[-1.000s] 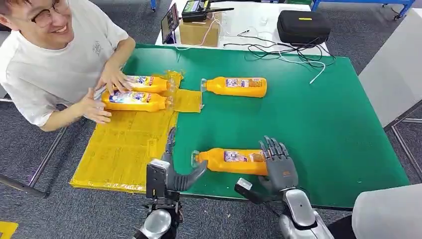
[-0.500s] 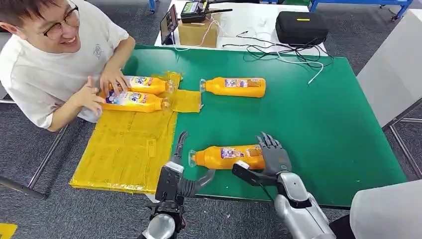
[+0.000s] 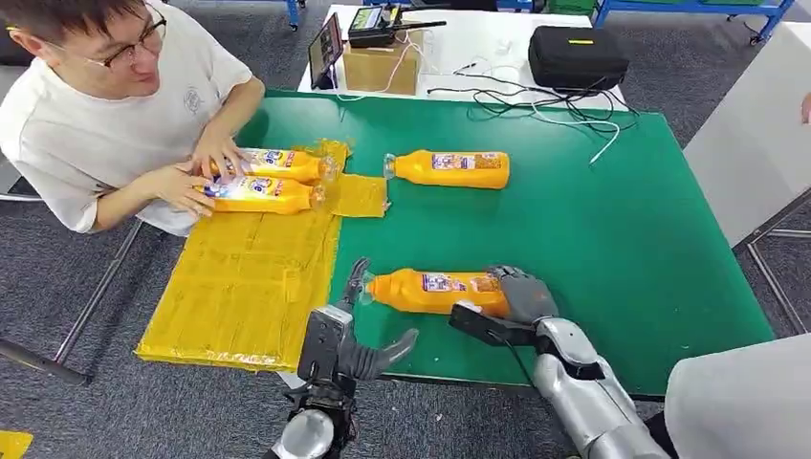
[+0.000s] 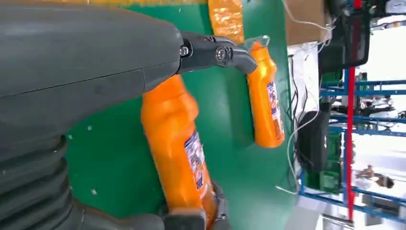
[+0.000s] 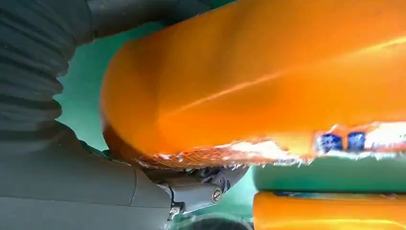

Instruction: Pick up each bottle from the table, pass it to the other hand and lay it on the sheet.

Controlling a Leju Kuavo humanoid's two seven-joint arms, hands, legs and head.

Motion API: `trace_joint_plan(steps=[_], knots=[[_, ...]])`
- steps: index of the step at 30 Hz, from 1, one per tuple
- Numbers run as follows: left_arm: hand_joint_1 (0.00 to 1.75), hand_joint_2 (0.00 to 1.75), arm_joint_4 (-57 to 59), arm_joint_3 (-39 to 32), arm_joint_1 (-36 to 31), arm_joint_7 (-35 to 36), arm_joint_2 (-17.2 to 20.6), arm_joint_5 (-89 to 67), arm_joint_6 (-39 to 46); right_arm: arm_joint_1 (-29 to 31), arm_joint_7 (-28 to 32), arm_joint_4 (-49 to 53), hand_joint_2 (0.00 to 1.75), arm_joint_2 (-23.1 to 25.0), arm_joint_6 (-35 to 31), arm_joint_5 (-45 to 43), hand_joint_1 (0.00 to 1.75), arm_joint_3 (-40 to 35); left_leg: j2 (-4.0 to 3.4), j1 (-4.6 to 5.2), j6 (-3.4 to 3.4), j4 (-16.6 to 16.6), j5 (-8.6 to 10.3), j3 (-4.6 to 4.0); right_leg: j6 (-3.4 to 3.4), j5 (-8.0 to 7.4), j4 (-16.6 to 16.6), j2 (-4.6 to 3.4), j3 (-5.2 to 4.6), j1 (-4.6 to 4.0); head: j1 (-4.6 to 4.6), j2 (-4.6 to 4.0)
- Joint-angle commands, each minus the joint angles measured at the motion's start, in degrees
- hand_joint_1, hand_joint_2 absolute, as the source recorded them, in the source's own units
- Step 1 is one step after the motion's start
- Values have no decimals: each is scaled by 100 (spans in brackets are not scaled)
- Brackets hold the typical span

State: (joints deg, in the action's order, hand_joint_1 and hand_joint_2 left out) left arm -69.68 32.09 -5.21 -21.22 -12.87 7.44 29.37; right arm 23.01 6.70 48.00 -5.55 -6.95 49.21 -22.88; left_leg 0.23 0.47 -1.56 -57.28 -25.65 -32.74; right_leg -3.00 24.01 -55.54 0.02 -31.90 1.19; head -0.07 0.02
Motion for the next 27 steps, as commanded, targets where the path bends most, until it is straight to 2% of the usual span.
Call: trace_joint_plan(steps=[1,4,8,10,11,14,15,18,22,25,27], knots=[[0,175,420,-148,-254,-1072,2,142,633,-378,930,-106,175,279,-420,-996,175,269,7,-13,17,8,0,4,20,1,9,9,7,-14,-2,-2],[0,175,108,-116,-148,-1190,41,430,575,-603,1161,360,175,376,-819,-1308,175,498,8,-12,14,2,-1,-6,16,3,4,9,-1,-13,-2,0],[0,175,-707,25,113,-1487,293,547,680,-842,1530,920,175,566,-1413,-1761,175,837,-4,-15,14,-4,-8,-21,17,5,-5,-4,-18,-16,-2,-2],[0,175,-1354,81,338,-1632,471,535,720,-1000,1802,1348,175,732,-1639,-2351,175,1160,1,-7,10,-3,-4,-41,10,3,-10,-5,-35,-7,-4,-2],[0,175,-1774,47,478,-1497,555,970,457,-1096,2024,1622,175,801,-2083,-2577,175,1365,-9,-13,15,-6,-9,-43,16,4,-8,-14,-37,-13,0,-2],[0,175,-2081,38,563,-1350,609,1163,323,-1164,2027,1856,175,790,-2212,-2676,175,1457,-6,-9,13,-4,-9,-52,14,8,-12,-12,-46,-8,-2,-2],[0,175,-2412,5,678,-1209,683,1560,-115,-1210,2240,2048,175,878,-2481,-2881,175,1635,3,-5,9,-2,-3,-59,9,4,-10,-4,-51,-4,-2,-2],[0,175,-2704,6,847,-971,796,1715,-603,-1314,2432,2354,175,930,-2731,-3058,175,1782,4,-12,17,-8,-11,-58,17,11,-14,-9,-50,-11,-2,0],[0,175,-2505,-77,989,-608,753,2011,-1176,-1545,2532,2765,175,947,-2783,-3171,175,1773,6,-9,16,-1,-8,-62,15,8,-6,-8,-55,-9,-2,-2],[0,175,-2197,-28,969,-376,738,2277,-1672,-1638,2441,2833,175,906,-2264,-3160,175,1374,13,-6,11,4,-3,-64,10,6,-3,-1,-57,-5,-2,-2],[0,175,-1958,62,907,-290,747,2412,-2019,-1604,2371,2713,175,856,-1835,-2925,175,819,12,-6,11,5,-3,-64,9,4,-1,-4,-57,-6,-2,0]])
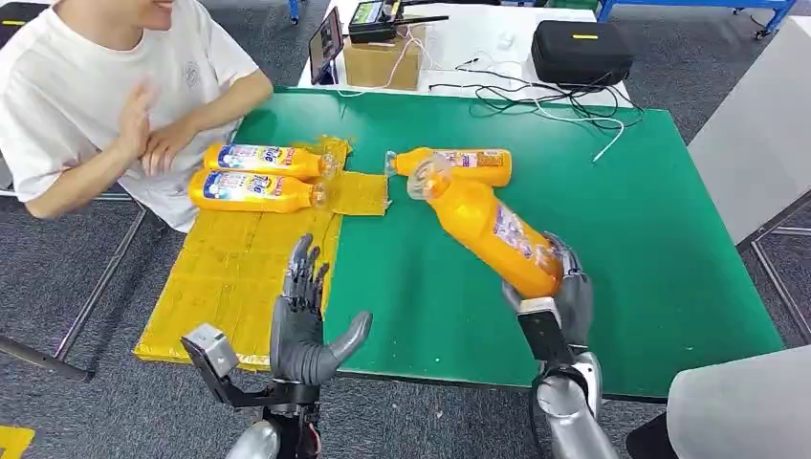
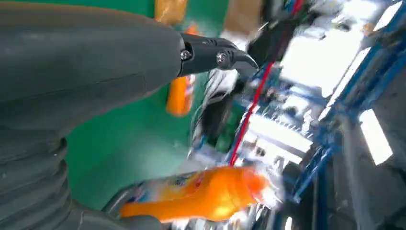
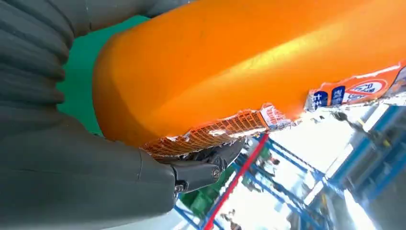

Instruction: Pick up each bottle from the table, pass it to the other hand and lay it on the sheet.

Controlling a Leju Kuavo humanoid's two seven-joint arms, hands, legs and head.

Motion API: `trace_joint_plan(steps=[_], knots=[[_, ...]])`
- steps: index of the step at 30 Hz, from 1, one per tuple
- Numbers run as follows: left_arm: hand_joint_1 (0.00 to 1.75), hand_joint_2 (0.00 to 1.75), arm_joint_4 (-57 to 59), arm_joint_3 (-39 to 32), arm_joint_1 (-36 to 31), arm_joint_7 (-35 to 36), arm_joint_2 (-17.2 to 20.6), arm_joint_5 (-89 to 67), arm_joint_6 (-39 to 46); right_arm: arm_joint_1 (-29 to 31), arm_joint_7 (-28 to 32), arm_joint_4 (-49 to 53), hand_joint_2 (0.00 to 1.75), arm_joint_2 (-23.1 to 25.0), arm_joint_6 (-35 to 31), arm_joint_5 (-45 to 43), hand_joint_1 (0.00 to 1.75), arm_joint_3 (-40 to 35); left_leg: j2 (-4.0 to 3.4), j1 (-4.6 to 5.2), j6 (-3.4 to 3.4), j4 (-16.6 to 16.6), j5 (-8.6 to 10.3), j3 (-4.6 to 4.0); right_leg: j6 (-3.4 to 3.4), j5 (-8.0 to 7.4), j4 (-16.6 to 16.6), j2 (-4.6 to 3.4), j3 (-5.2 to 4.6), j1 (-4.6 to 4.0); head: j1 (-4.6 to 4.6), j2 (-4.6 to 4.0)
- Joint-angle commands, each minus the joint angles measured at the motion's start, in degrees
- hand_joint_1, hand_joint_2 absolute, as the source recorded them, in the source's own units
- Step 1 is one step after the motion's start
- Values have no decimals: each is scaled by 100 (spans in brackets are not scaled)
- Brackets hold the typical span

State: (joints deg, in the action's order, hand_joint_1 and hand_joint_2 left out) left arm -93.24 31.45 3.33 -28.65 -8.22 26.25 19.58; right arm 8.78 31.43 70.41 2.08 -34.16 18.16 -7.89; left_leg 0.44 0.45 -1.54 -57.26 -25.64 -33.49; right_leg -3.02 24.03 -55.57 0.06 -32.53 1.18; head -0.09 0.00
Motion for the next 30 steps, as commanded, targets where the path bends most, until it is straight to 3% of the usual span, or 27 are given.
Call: trace_joint_plan(steps=[1,8,12,18,30], knots=[[0,175,458,128,39,446,266,533,-1061,-177,-105,447,175,139,888,195,175,-748,-19,-9,15,4,-9,21,17,4,4,-15,15,-10,0,0],[0,175,904,79,-219,382,86,467,-1261,-68,-56,-41,175,192,1713,654,175,-2554,-28,-8,11,8,-5,17,12,-1,7,-18,9,-8,0,0],[0,175,741,24,-231,152,31,330,-1138,-93,-90,-193,175,281,1736,674,175,-2995,-25,-17,16,4,-10,21,19,5,5,-13,15,-17,2,0],[0,175,492,125,-405,-451,6,-58,-535,78,-120,-588,175,299,1925,459,175,-3359,-13,-16,13,2,-7,15,18,5,6,-3,14,-15,4,0],[0,175,416,123,-416,-559,19,41,-598,221,-197,-738,175,332,2137,341,175,-3398,-2,-16,16,-1,-7,10,21,11,3,13,9,-16,0,0]])
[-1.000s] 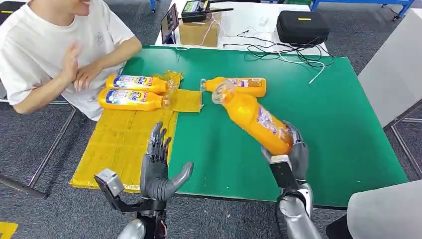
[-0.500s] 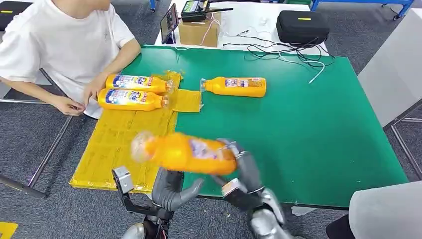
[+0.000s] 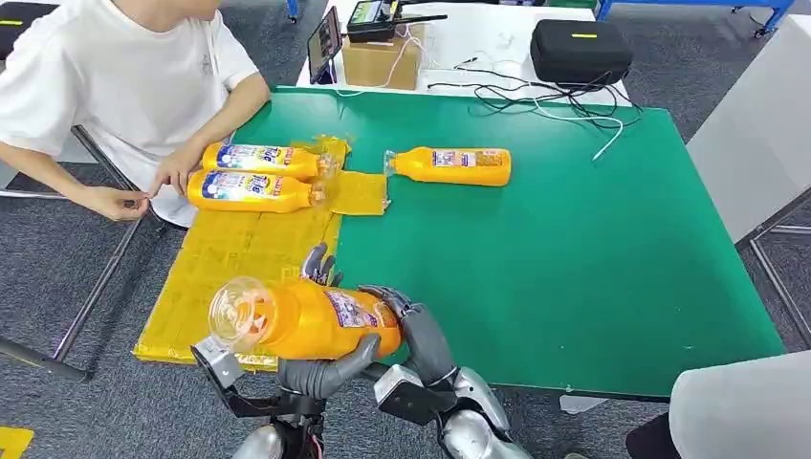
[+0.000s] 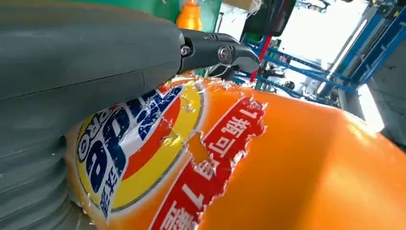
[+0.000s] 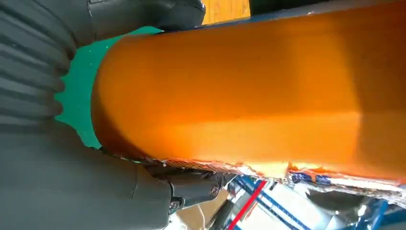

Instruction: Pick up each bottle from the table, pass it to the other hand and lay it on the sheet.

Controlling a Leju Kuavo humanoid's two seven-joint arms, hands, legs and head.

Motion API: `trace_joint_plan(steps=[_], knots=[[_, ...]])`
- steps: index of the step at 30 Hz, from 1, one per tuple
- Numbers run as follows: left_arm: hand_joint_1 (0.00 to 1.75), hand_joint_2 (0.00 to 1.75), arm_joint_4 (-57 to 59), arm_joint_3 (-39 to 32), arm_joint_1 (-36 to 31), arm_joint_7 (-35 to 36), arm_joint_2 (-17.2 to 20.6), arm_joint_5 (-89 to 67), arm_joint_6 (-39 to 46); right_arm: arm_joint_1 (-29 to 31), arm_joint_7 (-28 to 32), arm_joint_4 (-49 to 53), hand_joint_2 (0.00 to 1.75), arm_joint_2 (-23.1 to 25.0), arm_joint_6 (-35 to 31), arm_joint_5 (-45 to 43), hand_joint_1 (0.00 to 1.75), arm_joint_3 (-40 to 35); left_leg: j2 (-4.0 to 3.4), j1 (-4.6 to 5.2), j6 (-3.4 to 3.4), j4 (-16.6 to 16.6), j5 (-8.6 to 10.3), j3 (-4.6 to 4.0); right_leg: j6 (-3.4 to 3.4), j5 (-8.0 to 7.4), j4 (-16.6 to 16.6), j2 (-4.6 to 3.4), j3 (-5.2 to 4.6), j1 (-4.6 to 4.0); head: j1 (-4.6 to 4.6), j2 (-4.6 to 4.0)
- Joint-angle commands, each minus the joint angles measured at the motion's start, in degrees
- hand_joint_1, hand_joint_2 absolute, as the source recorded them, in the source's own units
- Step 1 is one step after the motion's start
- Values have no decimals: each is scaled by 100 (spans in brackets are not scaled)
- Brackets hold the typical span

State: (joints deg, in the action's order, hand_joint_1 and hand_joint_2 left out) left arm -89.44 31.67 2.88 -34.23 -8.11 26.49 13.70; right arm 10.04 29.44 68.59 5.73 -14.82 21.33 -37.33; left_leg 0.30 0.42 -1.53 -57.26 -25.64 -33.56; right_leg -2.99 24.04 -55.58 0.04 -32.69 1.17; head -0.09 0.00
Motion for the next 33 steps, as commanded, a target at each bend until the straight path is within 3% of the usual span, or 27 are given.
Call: trace_joint_plan(steps=[1,2,3,4,10,11,12,13,14,15,16,23,28,30,31,33], knots=[[0,175,36,101,-371,-1,8,18,-10,95,2,-556,175,-33,202,24,175,-454,11,-14,15,-1,-9,19,18,11,4,14,27,-15,0,0],[0,175,36,101,-371,-1,8,18,-10,95,2,-556,175,-33,202,24,175,-454,8,-8,9,1,-5,11,11,6,4,9,16,-8,0,0],[108,175,-1,125,-359,-87,39,106,-178,134,-60,-613,175,-42,365,-51,175,-491,5,-13,13,-2,-10,19,16,10,4,8,25,-13,0,0],[175,175,-31,128,-346,-77,60,254,-370,170,-101,-644,175,-56,468,-91,175,-526,7,-13,13,-1,-10,20,16,10,3,10,26,-13,0,0],[175,175,-128,103,-270,69,97,723,-1319,309,-252,-820,175,-82,1075,-410,171,-503,3,-10,12,1,-4,11,14,5,4,8,15,-10,0,0],[175,175,-49,127,-282,136,123,733,-1548,314,-234,-822,175,-115,1217,-469,148,-493,8,-14,14,-2,-7,13,17,8,5,13,21,-15,0,0],[175,175,21,85,-269,-14,81,576,-1548,292,-258,-821,175,-102,1495,-720,113,-407,11,-11,11,0,-3,8,14,6,4,16,14,-11,2,0],[175,175,99,58,-267,235,58,858,-1872,268,-237,-776,175,-138,1533,-689,10,-413,16,-15,15,1,-6,18,18,9,7,22,26,-16,0,2],[175,175,143,23,-265,274,42,921,-2014,262,-220,-770,175,-160,1556,-651,0,-423,18,-10,10,3,-1,9,12,6,7,22,16,-10,0,0],[175,175,219,-2,-274,315,31,919,-2181,242,-230,-787,175,-150,1626,-659,0,-388,17,-13,13,1,-6,16,15,10,7,21,23,-13,0,2],[175,175,270,4,-290,340,34,926,-2294,239,-230,-804,0,-142,1635,-659,0,-374,15,-8,8,4,-2,11,10,6,9,19,17,-8,0,2],[175,175,519,-187,-243,369,-40,676,-2660,199,-312,-920,0,42,1284,-725,0,166,9,-7,9,3,-2,9,10,5,6,14,12,-7,2,0],[175,175,990,-573,-436,531,-140,-1368,212,-359,-319,-349,0,-57,590,-798,0,966,17,-14,15,-3,-9,18,20,12,5,22,27,-15,2,2],[175,175,1366,-695,-612,447,-162,-1782,932,-523,-289,-169,0,-86,398,-810,0,1169,23,-10,11,3,-3,12,13,7,9,23,23,-10,2,0],[175,175,1684,-828,-720,307,-240,-2399,1819,-612,-224,-86,0,-61,190,-803,0,1332,25,-5,8,8,2,6,9,4,10,24,15,-5,0,2],[175,175,2189,-1039,-921,190,-304,-2730,2360,-703,-164,1,0,-20,27,-799,0,1559,27,0,6,6,2,1,7,3,5,20,10,0,7,0]])
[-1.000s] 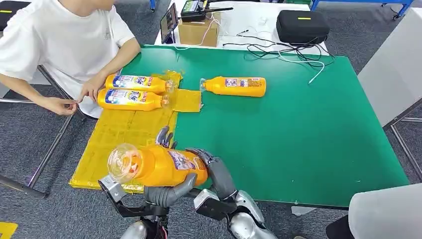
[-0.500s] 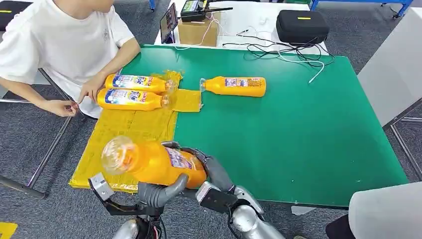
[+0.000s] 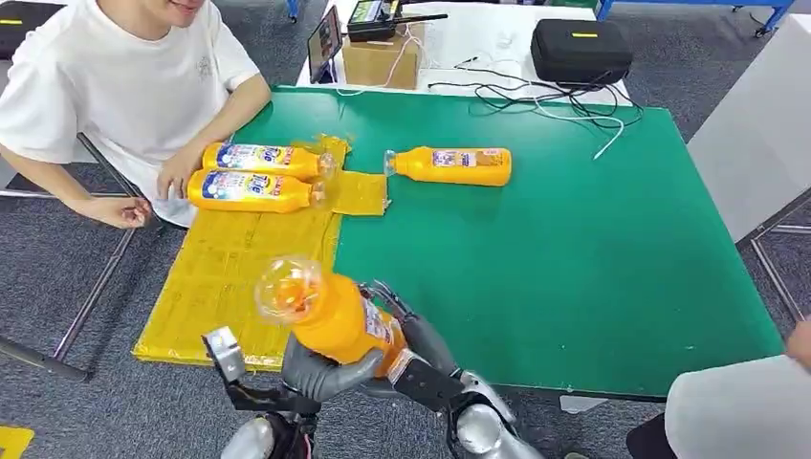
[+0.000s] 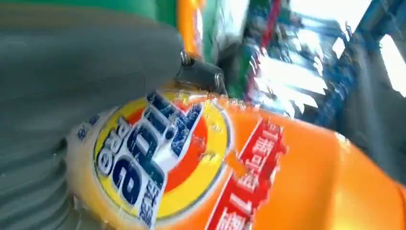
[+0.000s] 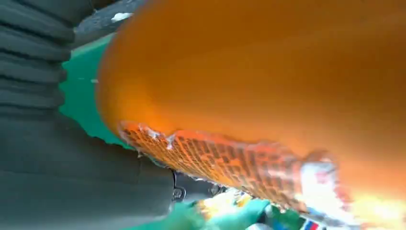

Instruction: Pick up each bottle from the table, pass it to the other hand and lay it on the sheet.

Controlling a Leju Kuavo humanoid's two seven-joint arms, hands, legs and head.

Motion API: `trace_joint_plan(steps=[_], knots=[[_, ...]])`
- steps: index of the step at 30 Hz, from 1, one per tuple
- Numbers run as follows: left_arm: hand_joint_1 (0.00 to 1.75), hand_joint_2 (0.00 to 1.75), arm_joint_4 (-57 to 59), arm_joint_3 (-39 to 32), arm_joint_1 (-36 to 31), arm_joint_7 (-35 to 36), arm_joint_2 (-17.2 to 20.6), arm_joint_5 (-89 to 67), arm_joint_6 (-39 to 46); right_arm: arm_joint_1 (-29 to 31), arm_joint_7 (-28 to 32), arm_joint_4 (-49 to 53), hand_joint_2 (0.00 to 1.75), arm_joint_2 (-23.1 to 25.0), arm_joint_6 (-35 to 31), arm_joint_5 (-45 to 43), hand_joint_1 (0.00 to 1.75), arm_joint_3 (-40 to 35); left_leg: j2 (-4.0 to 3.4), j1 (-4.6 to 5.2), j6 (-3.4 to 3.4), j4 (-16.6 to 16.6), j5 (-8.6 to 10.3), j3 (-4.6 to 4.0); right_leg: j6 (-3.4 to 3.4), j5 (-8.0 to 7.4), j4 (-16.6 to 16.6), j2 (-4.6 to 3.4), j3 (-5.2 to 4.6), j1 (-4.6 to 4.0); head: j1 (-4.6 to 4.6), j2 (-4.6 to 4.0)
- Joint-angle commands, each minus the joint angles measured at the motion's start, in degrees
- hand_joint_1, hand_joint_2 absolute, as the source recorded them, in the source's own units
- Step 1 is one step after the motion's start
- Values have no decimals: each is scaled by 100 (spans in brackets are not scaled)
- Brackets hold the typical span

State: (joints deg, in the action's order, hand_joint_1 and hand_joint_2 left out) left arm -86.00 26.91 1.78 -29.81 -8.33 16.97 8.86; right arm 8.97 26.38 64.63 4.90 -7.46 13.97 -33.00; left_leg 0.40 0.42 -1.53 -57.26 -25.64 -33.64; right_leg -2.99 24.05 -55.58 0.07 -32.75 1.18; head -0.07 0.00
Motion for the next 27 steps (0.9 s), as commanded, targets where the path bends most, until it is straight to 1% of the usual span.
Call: trace_joint_plan(steps=[1,2,3,4,5,6,8,9,10,11,13,15,16,17,18,20,21,22,24,26,27], knots=[[175,175,2056,-1174,-829,-469,-517,-2697,3114,-606,223,401,0,105,-841,-6,0,1226,28,-4,9,11,3,21,12,5,11,25,31,-5,2,2],[175,175,2195,-1513,-854,-404,-676,-3189,3114,-621,257,410,0,134,-935,5,0,1312,9,-3,7,7,1,12,9,1,7,8,15,-4,-2,2],[175,175,2295,-1571,-920,-388,-658,-3237,3114,-630,262,431,0,131,-956,5,0,1376,8,-3,10,10,3,18,12,1,9,13,21,-4,-4,0],[175,175,2367,-1892,-961,-430,-766,-3836,3114,-656,340,460,0,181,-1156,63,0,1503,14,-5,9,7,5,10,10,1,8,23,15,-6,2,0],[175,175,2360,-2217,-965,-496,-908,-4304,3114,-662,374,477,0,198,-1207,69,0,1566,20,-6,10,4,3,12,12,3,6,27,19,-8,0,0],[175,175,2370,-2216,-980,-493,-906,-4308,3114,-657,370,483,0,184,-1202,67,0,1578,12,-1,5,3,2,4,6,0,3,8,7,-2,-2,2],[175,175,2370,-2216,-980,-493,-906,-4308,3114,-657,370,483,0,184,-1202,67,0,1578,3,-2,6,3,-1,12,8,0,3,2,14,-3,-4,0],[175,175,2334,-2376,-988,-488,-972,-4570,3114,-683,397,526,0,208,-1254,61,0,1623,-1,-3,5,2,0,5,7,-1,3,3,7,-4,0,0],[175,175,2325,-2461,-997,-511,-1043,-4714,3114,-690,418,546,0,219,-1288,71,0,1652,-2,-7,10,1,-5,16,12,4,4,7,20,-8,0,2],[175,175,2257,-2852,-1070,-523,-1167,-5179,3114,-707,440,596,0,232,-1330,90,0,1719,-3,-6,9,1,-4,14,11,4,4,6,18,-7,0,0],[175,175,1901,-3603,-1167,-237,-1167,-6621,3114,-669,451,576,0,247,-1333,119,0,1797,-5,-10,11,-5,-8,13,14,7,-1,6,17,-11,-2,0],[175,175,2031,-4230,-1418,134,-1167,-8092,3114,-603,455,495,0,285,-1304,111,0,1840,-12,-11,13,-8,-5,3,15,1,-4,-4,4,-12,0,2],[175,175,2111,-4487,-1528,398,-1167,-9021,3114,-575,456,463,0,299,-1267,108,0,1830,-6,-5,7,-1,0,-5,7,-3,0,-4,-3,-6,0,2],[175,175,2236,-4661,-1641,472,-1167,-9511,3114,-561,468,453,0,312,-1249,106,0,1819,-15,-7,7,-1,-1,-1,8,-4,1,-12,0,-7,0,0],[175,175,2399,-4808,-1736,463,-1167,-9599,3114,-550,473,448,0,320,-1234,98,0,1809,-25,-11,13,-3,-5,8,14,-2,-1,-18,6,-12,0,2],[175,175,3005,-4792,-2014,977,-914,-9926,3114,-500,445,398,0,362,-1225,84,0,1782,-20,-4,7,1,2,0,8,-4,-1,-6,-4,-5,0,0],[175,175,3005,-4792,-2014,977,-914,-9926,3114,-500,445,398,0,362,-1225,84,0,1782,-22,-11,16,4,1,16,19,-3,1,-6,11,-13,0,2],[175,175,3346,-4665,-2155,1319,-752,-10004,3114,-433,443,319,0,376,-1178,75,0,1740,-13,-4,10,3,2,10,12,-1,-1,0,6,-5,-2,2],[175,175,3690,-4499,-2296,1659,-603,-10098,3114,-396,444,269,0,376,-1144,70,0,1717,-16,-5,8,2,3,5,10,-2,-4,-6,2,-6,0,0],[175,175,4415,-4016,-2557,2298,-297,-10220,3114,-330,453,190,0,398,-1111,69,0,1718,-22,-11,13,2,0,16,15,-1,-2,-7,12,-12,-4,2],[175,175,4415,-4016,-2557,2298,-297,-10220,3114,-330,453,190,0,398,-1111,69,0,1718,-10,-2,7,6,8,4,6,-3,-5,3,1,-2,0,0]])
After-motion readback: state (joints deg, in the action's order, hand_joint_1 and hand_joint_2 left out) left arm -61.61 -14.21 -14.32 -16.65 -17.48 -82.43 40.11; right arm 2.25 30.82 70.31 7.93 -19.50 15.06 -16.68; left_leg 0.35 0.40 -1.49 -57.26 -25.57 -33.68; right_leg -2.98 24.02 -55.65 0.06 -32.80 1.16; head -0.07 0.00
